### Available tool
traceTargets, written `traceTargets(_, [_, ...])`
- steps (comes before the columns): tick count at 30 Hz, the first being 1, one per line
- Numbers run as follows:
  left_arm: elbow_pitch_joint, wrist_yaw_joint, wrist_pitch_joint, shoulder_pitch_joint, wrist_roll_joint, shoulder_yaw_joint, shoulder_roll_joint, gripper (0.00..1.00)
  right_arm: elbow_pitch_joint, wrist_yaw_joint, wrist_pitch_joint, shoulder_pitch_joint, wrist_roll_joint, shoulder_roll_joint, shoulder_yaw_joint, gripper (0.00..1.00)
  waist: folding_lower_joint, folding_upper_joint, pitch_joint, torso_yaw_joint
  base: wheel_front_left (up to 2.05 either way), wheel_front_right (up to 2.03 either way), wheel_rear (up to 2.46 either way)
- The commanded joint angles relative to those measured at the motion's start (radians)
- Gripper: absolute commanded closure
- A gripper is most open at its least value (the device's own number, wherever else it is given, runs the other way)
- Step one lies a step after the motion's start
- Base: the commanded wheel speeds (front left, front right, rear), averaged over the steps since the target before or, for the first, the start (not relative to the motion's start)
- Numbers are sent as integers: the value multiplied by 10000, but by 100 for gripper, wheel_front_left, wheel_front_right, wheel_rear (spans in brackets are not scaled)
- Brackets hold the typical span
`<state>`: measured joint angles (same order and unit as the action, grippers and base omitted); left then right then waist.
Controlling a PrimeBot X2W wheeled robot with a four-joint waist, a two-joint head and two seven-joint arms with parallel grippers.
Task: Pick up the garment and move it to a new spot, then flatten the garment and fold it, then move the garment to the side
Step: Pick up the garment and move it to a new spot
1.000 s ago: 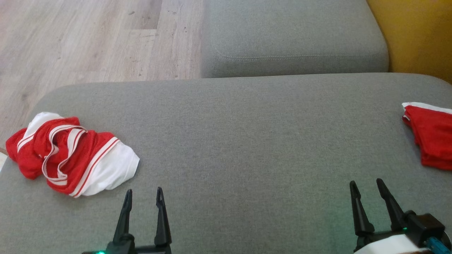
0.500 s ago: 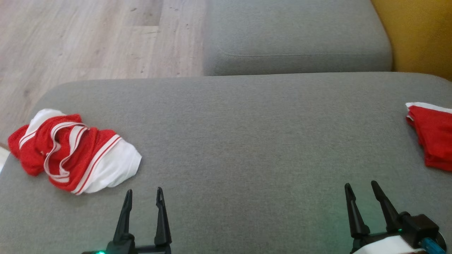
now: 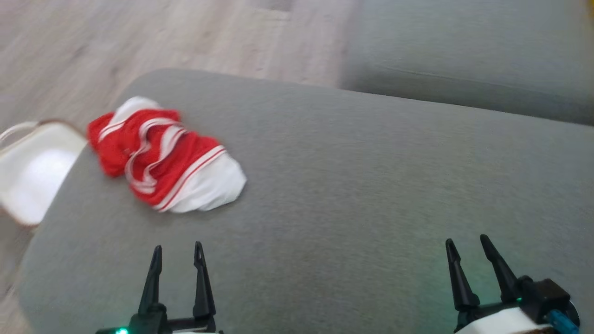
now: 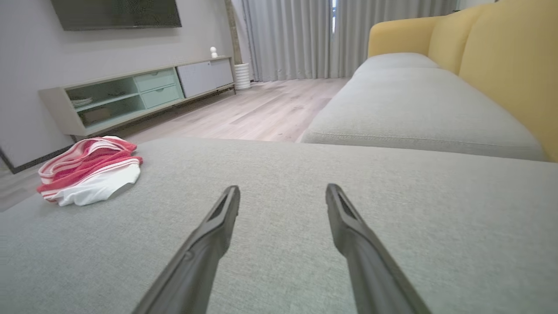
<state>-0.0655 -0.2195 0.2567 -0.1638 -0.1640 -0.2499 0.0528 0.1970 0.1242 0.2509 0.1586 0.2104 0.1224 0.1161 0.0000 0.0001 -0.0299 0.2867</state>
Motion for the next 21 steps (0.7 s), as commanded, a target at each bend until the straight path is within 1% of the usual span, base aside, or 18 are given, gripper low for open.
traceTargets(1, [332,2,51,491,135,419,-26,0,-321,65,109,-460,51,121,193,0,0,-1,207,755,0,0,0])
traceTargets(5, [350,-5,51,472,82,567,-26,0,-280,65,109,-452,64,176,304,0,0,-1,309,1218,0,0,0])
traceTargets(8, [463,-57,51,529,-2,675,-26,0,-325,65,109,-461,40,304,322,0,0,-1,520,1375,0,0,0])
traceTargets(11, [634,-39,51,900,17,822,-26,0,-422,65,109,-532,-4,560,292,0,0,-1,973,1455,0,0,0])
traceTargets(14, [817,128,51,1716,239,1086,-25,0,-538,65,109,-729,-47,971,326,0,0,-1,1650,1455,0,0,0])
traceTargets(17, [773,379,51,2926,527,1403,112,0,-667,65,109,-948,-68,1450,356,0,0,-1,2328,1441,0,0,0])
traceTargets(19, [357,550,51,3822,667,1545,312,0,-768,65,109,-1058,-69,1769,358,0,0,-1,2735,1436,0,0,0])
traceTargets(21, [-345,679,51,4836,676,1732,528,0,-892,65,109,-1142,-84,2095,345,0,0,-1,3148,1436,0,0,0])
